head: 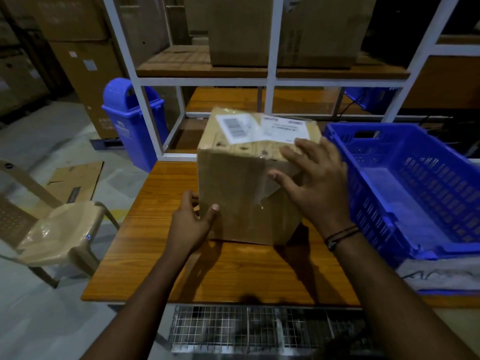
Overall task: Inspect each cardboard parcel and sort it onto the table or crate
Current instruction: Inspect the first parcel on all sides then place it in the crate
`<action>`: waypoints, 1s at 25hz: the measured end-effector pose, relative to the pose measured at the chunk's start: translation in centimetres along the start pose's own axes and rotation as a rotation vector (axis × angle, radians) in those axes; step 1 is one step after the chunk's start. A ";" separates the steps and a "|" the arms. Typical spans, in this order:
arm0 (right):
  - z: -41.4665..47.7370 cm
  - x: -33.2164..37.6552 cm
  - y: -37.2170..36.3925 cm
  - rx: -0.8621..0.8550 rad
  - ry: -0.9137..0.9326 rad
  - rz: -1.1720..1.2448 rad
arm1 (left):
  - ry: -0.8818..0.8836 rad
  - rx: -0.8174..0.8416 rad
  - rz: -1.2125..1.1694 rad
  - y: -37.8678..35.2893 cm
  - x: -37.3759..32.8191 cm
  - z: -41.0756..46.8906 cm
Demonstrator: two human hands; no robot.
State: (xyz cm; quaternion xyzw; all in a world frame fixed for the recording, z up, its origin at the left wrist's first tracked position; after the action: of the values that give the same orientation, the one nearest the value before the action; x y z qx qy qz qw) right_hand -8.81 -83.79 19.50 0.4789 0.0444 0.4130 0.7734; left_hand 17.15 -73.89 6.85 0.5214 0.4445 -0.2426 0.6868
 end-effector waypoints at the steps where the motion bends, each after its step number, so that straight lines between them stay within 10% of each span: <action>1: -0.3 1.3 -0.2 -0.018 0.052 -0.038 | -0.024 0.006 -0.027 -0.1 -0.1 0.0; 7: -3.4 -1.5 -1.4 -0.258 -0.086 0.367 | -0.048 -0.002 -0.093 0.2 0.5 -0.1; 12: -7.0 -5.9 -7.5 -0.035 -0.484 0.620 | -0.046 0.003 -0.108 -0.6 1.0 0.0; 25: -0.6 -7.8 -2.0 0.150 -0.371 1.105 | -0.266 0.173 -0.334 3.3 -8.1 0.6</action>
State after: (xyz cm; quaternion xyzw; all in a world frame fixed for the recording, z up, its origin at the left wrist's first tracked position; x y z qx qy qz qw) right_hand -13.01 -89.08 15.01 0.5486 -0.3190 0.6599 0.4023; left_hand 16.11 -74.40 15.51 0.4608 0.4076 -0.4569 0.6425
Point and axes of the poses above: each hand's wrist, its own z-axis towards the middle knuckle, its own y-axis out of the back of the hand, x = y × z, the point moved 9 cm from there along z, towards the middle knuckle, and after that the axes turned 13 degrees about x, right-handed, at the moved point
